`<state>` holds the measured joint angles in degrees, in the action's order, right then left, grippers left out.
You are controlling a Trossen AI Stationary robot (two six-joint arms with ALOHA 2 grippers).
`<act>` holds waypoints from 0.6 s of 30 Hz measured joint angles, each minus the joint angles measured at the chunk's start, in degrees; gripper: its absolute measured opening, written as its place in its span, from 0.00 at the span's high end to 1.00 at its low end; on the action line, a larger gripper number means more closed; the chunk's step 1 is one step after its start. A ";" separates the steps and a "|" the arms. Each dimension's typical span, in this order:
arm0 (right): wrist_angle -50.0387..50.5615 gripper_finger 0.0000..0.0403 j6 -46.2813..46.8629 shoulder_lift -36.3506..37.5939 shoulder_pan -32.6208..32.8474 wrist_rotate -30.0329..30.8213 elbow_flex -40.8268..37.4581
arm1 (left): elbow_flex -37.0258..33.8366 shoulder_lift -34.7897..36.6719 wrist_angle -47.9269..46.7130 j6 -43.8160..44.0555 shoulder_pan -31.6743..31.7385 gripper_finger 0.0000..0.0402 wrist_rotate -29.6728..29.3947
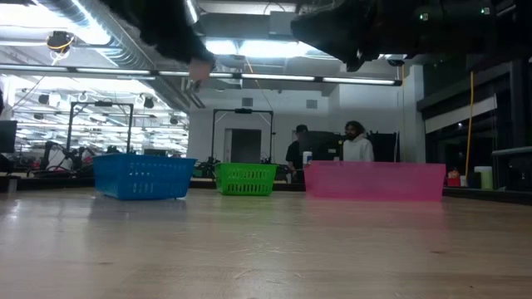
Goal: Pick and place items into bin
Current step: Put the pink charger adapter into the blue bin
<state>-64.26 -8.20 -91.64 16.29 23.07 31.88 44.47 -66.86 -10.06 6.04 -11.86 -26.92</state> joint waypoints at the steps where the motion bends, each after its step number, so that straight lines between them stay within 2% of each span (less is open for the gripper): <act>1: 0.43 0.86 0.04 -0.01 0.00 0.00 0.00 | 0.00 0.10 -2.06 1.74 0.00 0.53 -0.65; 3: 0.82 0.95 0.06 -0.04 0.00 -0.01 0.00 | 0.00 0.11 -6.23 5.50 0.00 0.53 -2.62; 5: 1.70 0.98 0.12 -0.04 0.00 -0.02 -0.02 | 0.00 -0.36 -8.40 8.88 0.02 0.53 -4.02; 11: 3.48 0.99 2.21 -0.09 0.00 -0.03 -0.07 | 0.02 -1.54 -14.11 14.39 0.29 0.53 -4.04; 18: 5.92 1.00 5.19 -0.09 0.00 -0.06 -0.07 | 0.02 -2.06 -23.50 22.33 3.55 0.53 -3.51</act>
<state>-58.34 -3.02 -91.72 16.29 23.00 31.81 44.49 -68.93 -33.56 28.37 -8.31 -30.44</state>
